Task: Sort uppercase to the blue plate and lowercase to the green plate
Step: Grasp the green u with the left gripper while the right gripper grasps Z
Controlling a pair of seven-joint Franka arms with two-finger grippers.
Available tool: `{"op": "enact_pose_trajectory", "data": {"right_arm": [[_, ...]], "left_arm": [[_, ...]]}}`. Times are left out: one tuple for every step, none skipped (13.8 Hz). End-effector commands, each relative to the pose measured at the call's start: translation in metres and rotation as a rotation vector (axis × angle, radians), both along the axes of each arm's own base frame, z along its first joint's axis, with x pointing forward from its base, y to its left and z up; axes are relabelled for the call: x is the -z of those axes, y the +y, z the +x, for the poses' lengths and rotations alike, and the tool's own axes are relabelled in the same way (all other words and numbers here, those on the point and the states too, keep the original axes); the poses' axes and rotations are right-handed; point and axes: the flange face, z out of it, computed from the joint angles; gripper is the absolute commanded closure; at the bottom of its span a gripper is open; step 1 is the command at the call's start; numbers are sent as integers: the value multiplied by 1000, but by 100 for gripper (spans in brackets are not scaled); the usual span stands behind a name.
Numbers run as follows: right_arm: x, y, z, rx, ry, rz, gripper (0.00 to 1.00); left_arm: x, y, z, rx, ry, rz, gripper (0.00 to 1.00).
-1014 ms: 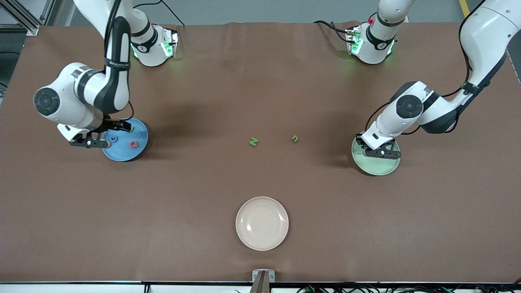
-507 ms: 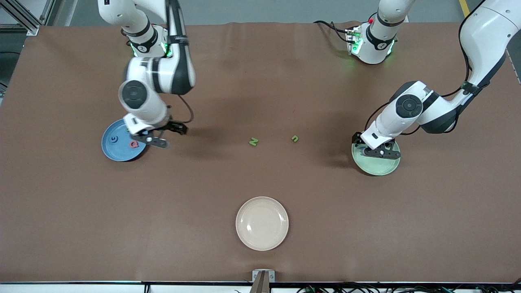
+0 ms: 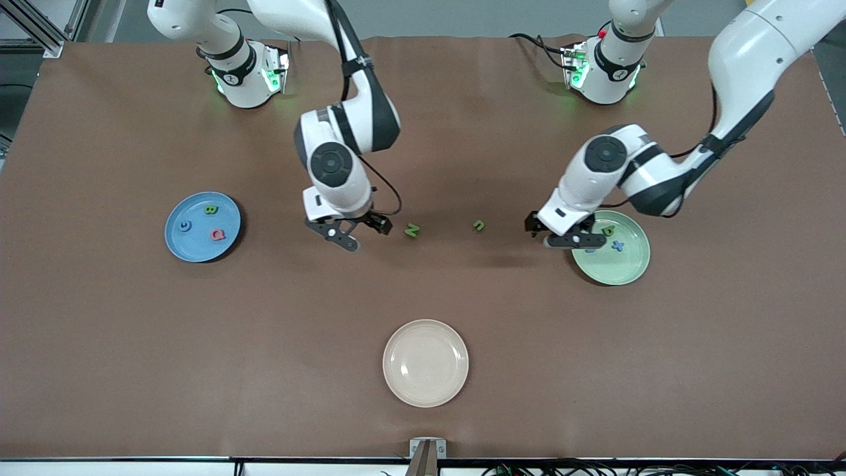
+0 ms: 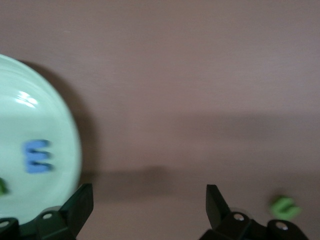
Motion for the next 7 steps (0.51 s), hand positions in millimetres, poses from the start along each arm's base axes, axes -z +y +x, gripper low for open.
{"op": "enact_pose_trajectory", "data": {"right_arm": [[29, 40, 12, 86, -16, 0, 0], [39, 47, 11, 83, -26, 18, 0], [45, 49, 11, 66, -36, 35, 0], [53, 50, 12, 64, -46, 46, 0], [66, 60, 5, 47, -50, 50, 0], [77, 67, -1, 34, -66, 54, 0], [84, 73, -4, 24, -92, 59, 0]], "left_arm": [[-2, -36, 4, -41, -4, -28, 1], [-1, -50, 2, -46, -8, -26, 1], [4, -67, -3, -54, -9, -22, 1], [7, -83, -8, -72, -3, -19, 1], [12, -98, -14, -84, 10, -17, 1], [20, -108, -18, -101, 19, -2, 1], [27, -115, -22, -113, 24, 10, 1]]}}
